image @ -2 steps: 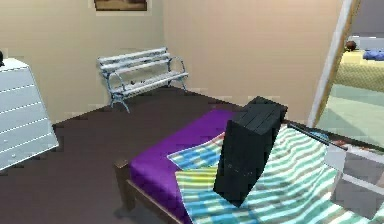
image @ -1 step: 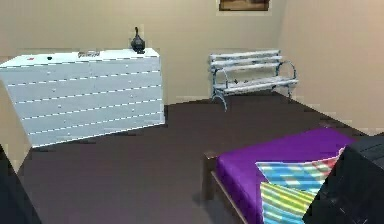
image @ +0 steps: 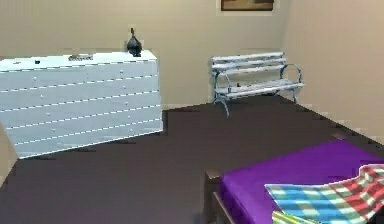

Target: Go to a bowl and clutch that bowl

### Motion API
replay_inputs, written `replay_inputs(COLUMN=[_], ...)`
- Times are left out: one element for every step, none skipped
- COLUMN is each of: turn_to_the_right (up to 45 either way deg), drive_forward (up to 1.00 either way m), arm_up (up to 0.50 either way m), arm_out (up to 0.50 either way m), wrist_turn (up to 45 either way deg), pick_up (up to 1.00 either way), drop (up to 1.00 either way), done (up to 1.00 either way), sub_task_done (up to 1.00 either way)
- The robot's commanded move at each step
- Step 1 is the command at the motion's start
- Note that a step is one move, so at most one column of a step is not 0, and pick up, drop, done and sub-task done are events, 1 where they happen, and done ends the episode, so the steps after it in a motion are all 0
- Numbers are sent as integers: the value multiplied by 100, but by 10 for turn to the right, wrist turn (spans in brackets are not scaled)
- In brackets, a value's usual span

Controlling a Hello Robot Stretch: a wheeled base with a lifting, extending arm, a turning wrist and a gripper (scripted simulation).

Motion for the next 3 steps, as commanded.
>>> replay_inputs(turn_to_the_right=[-30,0,-60], drive_forward=[0,10,0], arm_up=[0,0,0], arm_out=[0,0,0], wrist_turn=[0,0,0], pick_up=[0,0,0], drop=[0,0,0], done=[0,0,0], sub_task_done=[0,0,0])
